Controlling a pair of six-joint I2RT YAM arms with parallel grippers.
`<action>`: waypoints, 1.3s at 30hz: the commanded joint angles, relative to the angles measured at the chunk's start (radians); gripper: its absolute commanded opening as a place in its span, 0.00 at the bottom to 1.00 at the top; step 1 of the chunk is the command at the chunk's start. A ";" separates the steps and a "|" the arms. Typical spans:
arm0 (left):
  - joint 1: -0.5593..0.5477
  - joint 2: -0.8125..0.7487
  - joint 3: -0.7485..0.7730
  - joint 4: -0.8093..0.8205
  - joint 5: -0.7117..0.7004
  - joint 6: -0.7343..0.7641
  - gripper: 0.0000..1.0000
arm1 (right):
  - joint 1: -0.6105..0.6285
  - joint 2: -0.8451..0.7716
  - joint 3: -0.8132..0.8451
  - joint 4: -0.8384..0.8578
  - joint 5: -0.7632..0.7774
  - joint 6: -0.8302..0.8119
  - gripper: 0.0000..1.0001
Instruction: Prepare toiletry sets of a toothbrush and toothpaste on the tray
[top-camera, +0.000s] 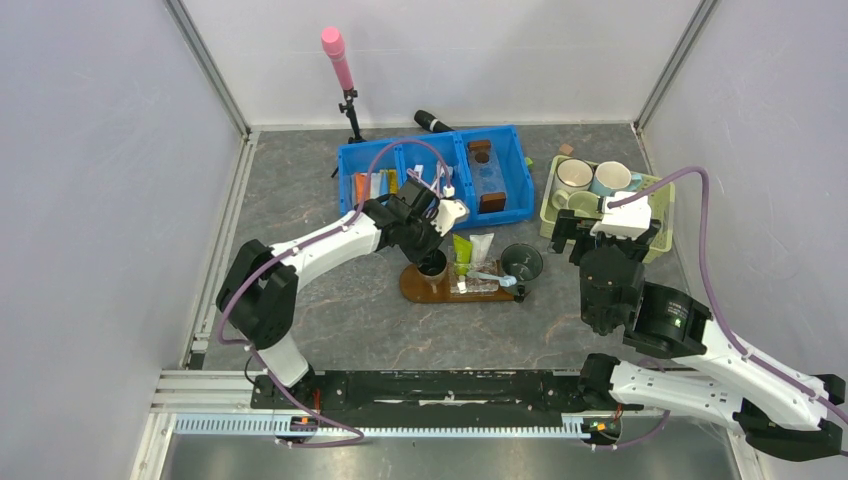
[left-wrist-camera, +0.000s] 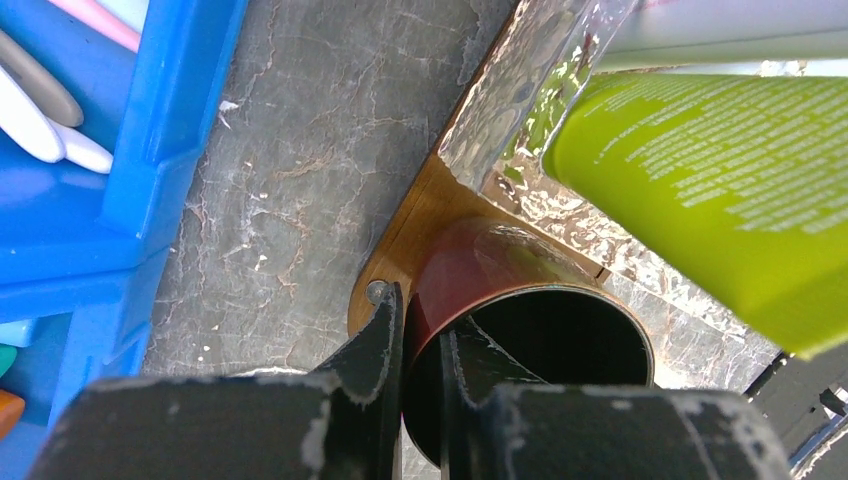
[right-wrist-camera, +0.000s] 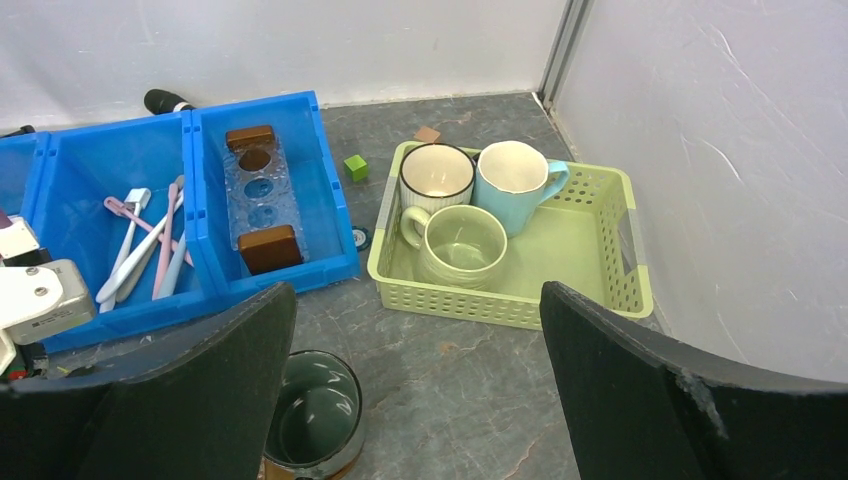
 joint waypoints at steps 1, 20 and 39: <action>-0.003 0.002 0.008 0.051 0.035 0.043 0.14 | -0.001 0.000 -0.001 0.028 0.027 -0.005 0.98; -0.003 0.002 0.010 0.026 0.070 0.054 0.30 | -0.001 0.013 -0.003 0.029 0.016 -0.007 0.98; -0.002 -0.079 0.009 -0.024 0.019 0.068 0.38 | -0.001 -0.015 -0.014 0.030 -0.004 0.014 0.98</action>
